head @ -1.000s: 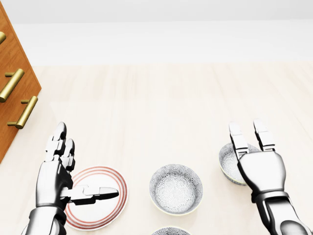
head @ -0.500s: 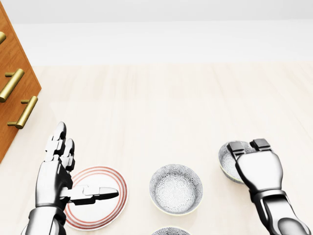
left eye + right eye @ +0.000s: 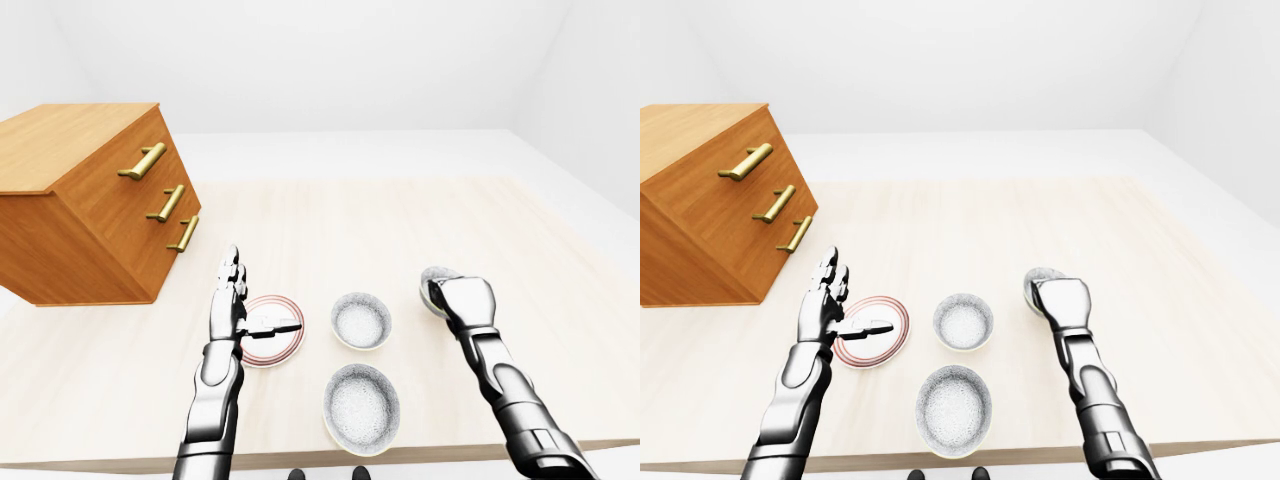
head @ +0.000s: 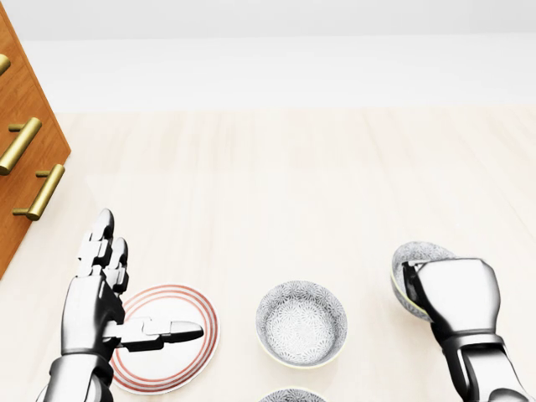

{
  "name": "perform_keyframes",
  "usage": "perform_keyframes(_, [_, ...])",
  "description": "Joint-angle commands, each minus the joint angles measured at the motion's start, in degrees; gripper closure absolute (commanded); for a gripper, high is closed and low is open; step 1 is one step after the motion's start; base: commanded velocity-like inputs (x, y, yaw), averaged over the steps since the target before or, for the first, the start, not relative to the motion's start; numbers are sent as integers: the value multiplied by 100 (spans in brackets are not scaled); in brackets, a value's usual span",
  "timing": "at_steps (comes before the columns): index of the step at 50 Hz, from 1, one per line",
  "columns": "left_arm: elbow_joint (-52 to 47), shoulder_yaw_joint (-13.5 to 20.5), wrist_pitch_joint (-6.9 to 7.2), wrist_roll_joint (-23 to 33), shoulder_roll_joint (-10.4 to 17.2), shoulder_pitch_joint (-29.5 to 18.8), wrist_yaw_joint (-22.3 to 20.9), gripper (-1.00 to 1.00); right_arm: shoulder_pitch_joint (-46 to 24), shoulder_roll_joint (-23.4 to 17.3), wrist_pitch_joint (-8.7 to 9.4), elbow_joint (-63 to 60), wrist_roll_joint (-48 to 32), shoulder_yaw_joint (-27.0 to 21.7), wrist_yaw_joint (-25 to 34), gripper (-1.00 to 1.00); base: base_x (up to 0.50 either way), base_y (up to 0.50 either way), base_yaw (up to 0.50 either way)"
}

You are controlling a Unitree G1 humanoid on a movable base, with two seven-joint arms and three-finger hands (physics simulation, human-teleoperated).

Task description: Stack the bowl at the front on the bowl in the middle.

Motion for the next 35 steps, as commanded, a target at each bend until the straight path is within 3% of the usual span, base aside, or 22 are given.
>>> perform_keyframes(1, [-14,-1,6,1,-3,8,3,-100,562,108,0,-1831,339,-459,30,100,0,0,0])
perform_keyframes(8, [59,3,-51,-3,-2,0,-1,-100,845,318,0,-2963,691,-717,840,100,0,0,0])
perform_keyframes(17, [-2,2,7,-13,-5,17,11,-100,1008,473,0,-3810,677,-871,1274,100,0,0,0])
perform_keyframes(18, [63,10,-42,-12,-2,0,11,-100,1033,529,0,-4109,820,-889,1531,100,0,0,0])
perform_keyframes(22, [0,9,13,-14,-1,8,23,-100,1003,602,0,-4400,1013,-931,1839,100,0,0,0])
perform_keyframes(24, [72,16,-38,-17,0,-9,20,-100,961,628,0,-4581,1101,-965,2027,100,0,0,0])
perform_keyframes(28, [-15,7,39,-19,-3,11,28,-100,989,679,0,-4944,1231,-1038,2292,100,0,0,0])
perform_keyframes(29, [82,14,-29,-21,-1,-14,20,-100,1017,698,0,-5061,1246,-1053,2337,100,0,0,0])
perform_keyframes(35, [37,7,19,-19,-3,-7,31,-100,1116,849,0,-5624,1371,-1043,2738,100,0,0,0])
